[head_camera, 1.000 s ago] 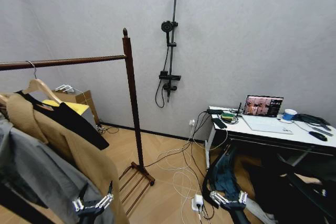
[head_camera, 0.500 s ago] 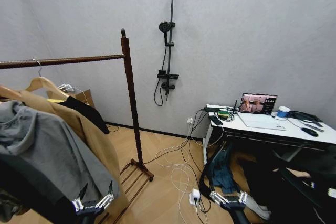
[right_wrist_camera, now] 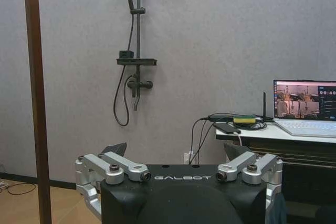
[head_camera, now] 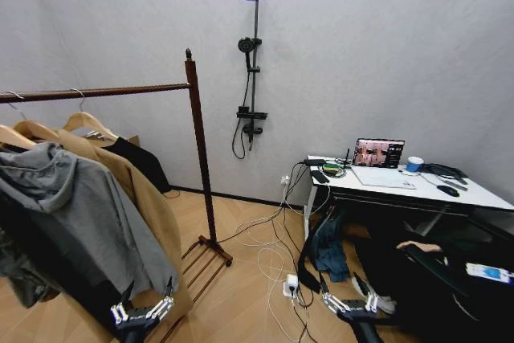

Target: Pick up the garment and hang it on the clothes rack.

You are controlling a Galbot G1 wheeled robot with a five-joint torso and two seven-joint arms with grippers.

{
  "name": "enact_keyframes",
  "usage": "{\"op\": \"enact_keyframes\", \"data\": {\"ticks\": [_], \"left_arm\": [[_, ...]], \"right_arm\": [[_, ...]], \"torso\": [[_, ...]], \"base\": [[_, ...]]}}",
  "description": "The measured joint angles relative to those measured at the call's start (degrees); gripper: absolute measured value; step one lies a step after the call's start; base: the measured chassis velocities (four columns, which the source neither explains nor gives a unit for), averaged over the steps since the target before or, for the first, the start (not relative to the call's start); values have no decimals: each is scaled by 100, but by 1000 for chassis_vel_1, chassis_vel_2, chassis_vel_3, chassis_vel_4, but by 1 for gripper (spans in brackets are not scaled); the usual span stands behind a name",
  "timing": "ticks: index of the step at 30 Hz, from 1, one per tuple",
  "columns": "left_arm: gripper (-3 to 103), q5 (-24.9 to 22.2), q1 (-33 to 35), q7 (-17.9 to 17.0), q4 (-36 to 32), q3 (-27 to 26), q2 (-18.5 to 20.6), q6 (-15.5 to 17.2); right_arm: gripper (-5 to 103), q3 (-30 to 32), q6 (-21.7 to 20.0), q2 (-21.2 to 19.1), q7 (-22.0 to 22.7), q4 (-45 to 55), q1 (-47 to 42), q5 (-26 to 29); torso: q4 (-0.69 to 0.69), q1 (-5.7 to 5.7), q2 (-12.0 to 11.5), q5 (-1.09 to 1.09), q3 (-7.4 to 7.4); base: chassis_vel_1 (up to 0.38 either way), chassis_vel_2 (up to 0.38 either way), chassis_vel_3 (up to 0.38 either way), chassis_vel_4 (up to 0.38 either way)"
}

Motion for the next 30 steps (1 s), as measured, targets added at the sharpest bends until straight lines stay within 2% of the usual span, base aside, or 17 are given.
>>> {"op": "enact_keyframes", "data": {"ticks": [30], "left_arm": [[100, 0, -1, 1, 0, 0, 0, 0]], "right_arm": [[100, 0, 0, 0, 0, 1, -2, 0]], "torso": [[-3, -6, 3, 0, -2]], "base": [[-81, -84, -86, -81]]}}
